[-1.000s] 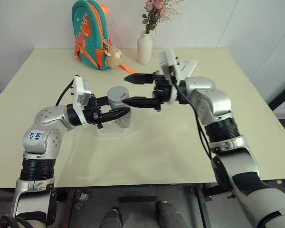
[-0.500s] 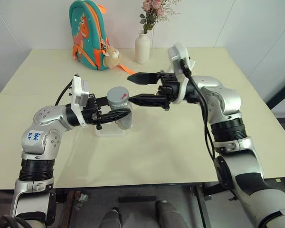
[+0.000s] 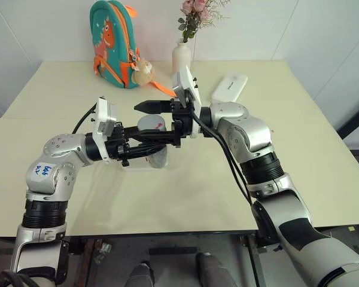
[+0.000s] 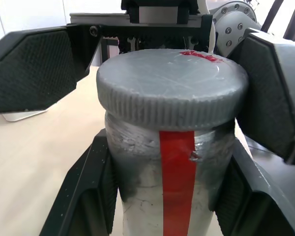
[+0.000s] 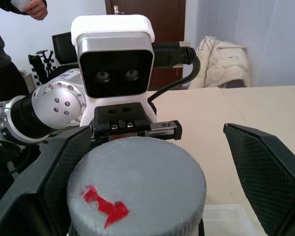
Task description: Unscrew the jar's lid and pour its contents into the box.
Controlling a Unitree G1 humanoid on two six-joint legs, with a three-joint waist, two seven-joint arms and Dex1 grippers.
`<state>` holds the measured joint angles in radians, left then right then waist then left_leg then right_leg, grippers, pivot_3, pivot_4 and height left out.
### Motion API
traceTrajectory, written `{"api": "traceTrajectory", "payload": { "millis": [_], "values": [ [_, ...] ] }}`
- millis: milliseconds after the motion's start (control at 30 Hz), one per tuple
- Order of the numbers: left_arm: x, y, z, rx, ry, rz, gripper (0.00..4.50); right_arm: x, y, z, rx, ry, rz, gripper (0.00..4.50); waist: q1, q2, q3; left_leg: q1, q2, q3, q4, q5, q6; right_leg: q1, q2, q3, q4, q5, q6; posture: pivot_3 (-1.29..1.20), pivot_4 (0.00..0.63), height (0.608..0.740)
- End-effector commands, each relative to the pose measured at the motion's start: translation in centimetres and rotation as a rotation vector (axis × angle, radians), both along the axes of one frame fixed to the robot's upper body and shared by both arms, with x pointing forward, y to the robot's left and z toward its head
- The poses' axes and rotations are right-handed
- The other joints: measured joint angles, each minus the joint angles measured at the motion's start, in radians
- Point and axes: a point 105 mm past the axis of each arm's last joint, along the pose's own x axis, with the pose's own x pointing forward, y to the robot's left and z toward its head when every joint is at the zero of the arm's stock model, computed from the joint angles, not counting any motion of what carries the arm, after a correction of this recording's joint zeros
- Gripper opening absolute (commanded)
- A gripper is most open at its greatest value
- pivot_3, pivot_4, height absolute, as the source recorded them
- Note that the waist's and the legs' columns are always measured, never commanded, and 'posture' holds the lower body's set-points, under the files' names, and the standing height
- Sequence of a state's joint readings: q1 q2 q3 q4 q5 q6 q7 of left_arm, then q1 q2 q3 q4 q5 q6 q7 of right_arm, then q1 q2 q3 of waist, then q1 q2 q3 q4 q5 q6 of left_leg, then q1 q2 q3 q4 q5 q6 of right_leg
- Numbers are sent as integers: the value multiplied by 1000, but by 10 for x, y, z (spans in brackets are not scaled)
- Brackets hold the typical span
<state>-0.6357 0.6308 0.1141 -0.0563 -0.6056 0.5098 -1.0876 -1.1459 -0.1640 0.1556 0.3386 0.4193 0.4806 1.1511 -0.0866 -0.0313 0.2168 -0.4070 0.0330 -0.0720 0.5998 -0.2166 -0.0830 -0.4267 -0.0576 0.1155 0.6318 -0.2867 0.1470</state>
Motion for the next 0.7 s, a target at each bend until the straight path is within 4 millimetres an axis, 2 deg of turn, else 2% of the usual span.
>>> {"api": "traceTrajectory", "payload": {
  "millis": [33,233,533,600,700],
  "values": [
    [-9,-3,10,8,-56,-43,2102,2,-3,19,35,-50,-16,4481,1,0,0,0,0,0,0,0,0,0,0,0,0,0,0,0,150,740],
    [-9,-3,8,15,-66,-44,2102,11,-26,24,49,-36,-55,4481,2,0,0,0,0,0,0,0,0,0,0,0,0,0,0,0,150,740],
    [-9,-2,9,2,-78,-38,2102,23,-84,17,0,-2,-129,4481,4,0,0,0,0,0,0,0,0,0,0,0,-1,0,0,0,150,740],
    [-9,-2,9,1,-79,-38,2102,25,-91,18,-3,-2,-142,4481,0,0,0,0,0,0,0,0,0,0,0,0,-1,0,0,0,150,740],
    [-9,0,9,2,-77,-34,2102,15,-91,23,18,5,-91,4481,-9,0,0,0,0,0,-1,0,0,0,0,0,-1,0,0,0,150,740]
  ]
}}
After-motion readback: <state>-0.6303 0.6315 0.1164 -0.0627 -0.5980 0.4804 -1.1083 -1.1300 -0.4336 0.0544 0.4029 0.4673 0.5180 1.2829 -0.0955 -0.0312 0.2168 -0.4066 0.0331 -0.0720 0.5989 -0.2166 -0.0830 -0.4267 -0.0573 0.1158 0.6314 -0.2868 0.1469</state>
